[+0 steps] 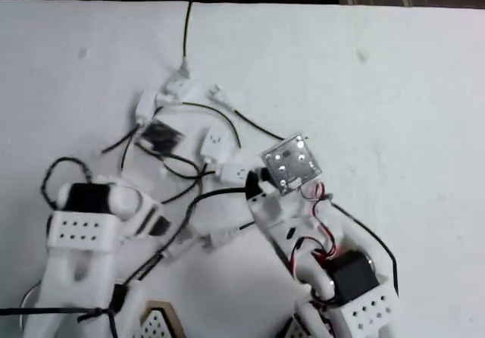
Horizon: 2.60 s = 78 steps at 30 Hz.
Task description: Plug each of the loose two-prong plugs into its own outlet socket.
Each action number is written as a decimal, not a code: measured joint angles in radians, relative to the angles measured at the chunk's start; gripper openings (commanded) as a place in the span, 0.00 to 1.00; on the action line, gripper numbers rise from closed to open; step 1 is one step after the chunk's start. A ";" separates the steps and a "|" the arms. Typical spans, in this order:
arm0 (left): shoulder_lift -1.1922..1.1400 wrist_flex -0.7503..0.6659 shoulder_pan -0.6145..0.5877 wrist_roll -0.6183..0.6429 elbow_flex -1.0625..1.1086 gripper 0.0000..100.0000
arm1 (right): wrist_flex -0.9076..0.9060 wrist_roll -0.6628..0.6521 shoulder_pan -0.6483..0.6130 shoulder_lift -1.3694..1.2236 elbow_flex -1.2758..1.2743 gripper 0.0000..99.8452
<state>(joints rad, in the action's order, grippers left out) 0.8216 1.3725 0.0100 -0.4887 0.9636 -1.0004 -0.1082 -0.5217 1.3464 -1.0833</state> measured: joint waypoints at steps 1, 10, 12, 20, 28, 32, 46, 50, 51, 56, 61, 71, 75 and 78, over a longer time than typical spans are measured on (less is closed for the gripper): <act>0.000 0.000 0.035 0.005 0.000 0.30 | 0.006 0.000 0.003 0.002 -0.006 0.02; 0.000 -0.049 0.147 0.012 0.087 0.32 | 0.014 0.000 0.008 0.002 -0.009 0.02; 0.000 -0.103 0.155 0.012 0.149 0.32 | 0.014 0.000 0.008 0.002 -0.009 0.02; 0.000 -0.259 0.157 0.012 0.285 0.28 | 0.014 0.000 0.008 0.002 -0.009 0.02; 0.000 -0.278 0.163 0.012 0.336 0.16 | 0.014 0.000 0.008 0.002 -0.009 0.02; 0.000 -0.278 0.163 0.012 0.338 0.13 | 0.014 0.000 0.008 0.002 -0.009 0.02; 0.000 -0.278 0.060 0.012 0.184 0.02 | 0.014 0.000 0.008 0.002 -0.009 0.02; 0.000 -0.278 -0.041 0.012 0.049 0.02 | 0.014 0.000 0.008 0.002 -0.009 0.02; 0.000 -0.278 -0.063 0.012 0.017 0.02 | 0.014 0.000 0.008 0.002 -0.009 0.02; -0.032 -0.278 -0.106 0.012 -0.140 0.02 | 0.014 0.000 0.008 0.002 -0.014 0.02; -0.272 -0.302 -0.106 0.012 -0.345 0.02 | 0.014 0.000 0.008 0.002 -0.028 0.02; -0.899 -0.292 -0.106 0.012 -0.853 0.04 | 0.014 0.000 0.008 0.002 -0.029 0.02; -1.011 -0.292 -0.106 0.012 -0.947 0.25 | 0.014 0.000 0.008 0.002 -0.029 0.02; -1.071 -0.267 -0.106 0.012 -0.976 0.33 | 0.014 0.000 0.008 0.002 -0.029 0.02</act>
<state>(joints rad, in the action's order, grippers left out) -0.2493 1.1055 -0.0959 -0.4764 -0.0123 -0.9866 -0.1082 -0.5140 1.3479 -1.1124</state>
